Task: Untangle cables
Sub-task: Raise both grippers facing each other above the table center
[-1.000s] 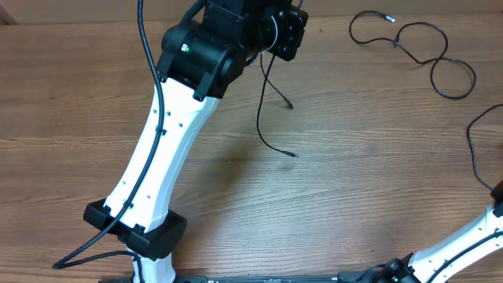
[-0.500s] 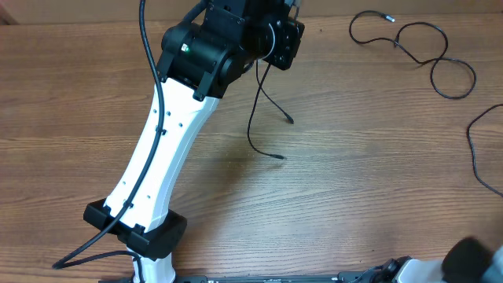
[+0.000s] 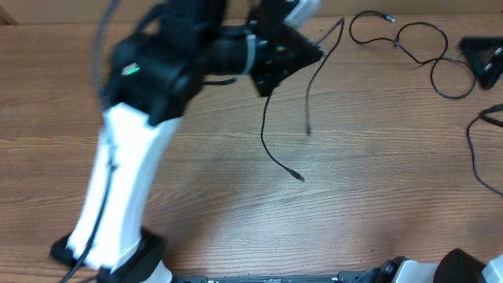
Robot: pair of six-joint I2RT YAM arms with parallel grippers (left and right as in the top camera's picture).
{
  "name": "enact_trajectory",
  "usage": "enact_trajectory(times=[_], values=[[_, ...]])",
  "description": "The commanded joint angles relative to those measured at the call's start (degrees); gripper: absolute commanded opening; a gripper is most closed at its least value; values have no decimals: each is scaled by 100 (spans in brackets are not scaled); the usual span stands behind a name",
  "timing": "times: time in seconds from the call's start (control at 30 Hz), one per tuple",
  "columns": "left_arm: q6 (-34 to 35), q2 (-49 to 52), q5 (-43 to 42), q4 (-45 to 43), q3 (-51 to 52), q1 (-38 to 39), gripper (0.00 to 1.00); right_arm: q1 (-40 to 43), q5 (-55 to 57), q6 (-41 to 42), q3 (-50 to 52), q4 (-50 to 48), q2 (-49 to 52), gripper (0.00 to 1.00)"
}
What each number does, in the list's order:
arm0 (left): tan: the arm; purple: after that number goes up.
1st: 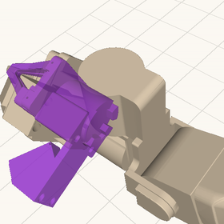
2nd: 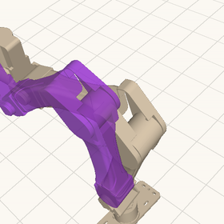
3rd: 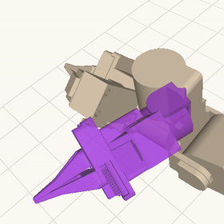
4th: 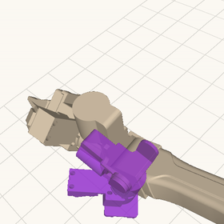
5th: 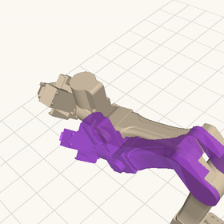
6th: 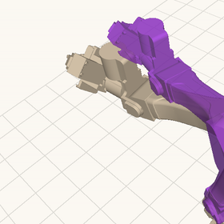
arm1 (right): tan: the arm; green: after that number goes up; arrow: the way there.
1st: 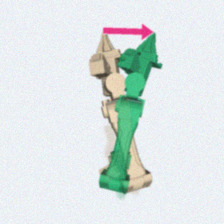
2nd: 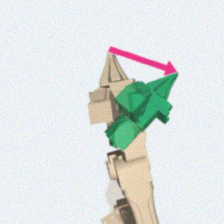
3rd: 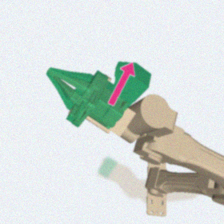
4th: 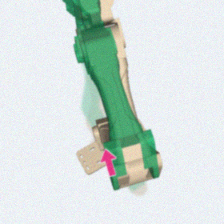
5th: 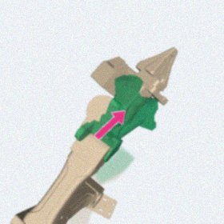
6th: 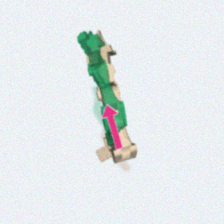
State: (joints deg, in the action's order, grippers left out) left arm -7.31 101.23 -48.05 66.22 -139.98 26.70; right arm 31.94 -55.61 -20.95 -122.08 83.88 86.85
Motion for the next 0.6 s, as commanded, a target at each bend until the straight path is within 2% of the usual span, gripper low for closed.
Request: enact_trajectory(times=[0.0,0.27,0.47,0.53,0.57], values=[[-170,-621,-1458,-35,-140,-118,4,-468,-1537,-1871,282,350,2,100],[-120,-977,-2570,-59,-140,-118,4,-2428,-2450,-3316,997,555,35,100],[72,-977,-2684,0,-140,-118,4,-3738,-2487,-3355,1001,190,33,99],[87,-975,-2610,4,-140,-129,4,-3882,-2487,-3355,999,142,33,91],[98,-975,-2516,4,-140,-133,4,-3901,-2483,-3355,999,144,33,90]])
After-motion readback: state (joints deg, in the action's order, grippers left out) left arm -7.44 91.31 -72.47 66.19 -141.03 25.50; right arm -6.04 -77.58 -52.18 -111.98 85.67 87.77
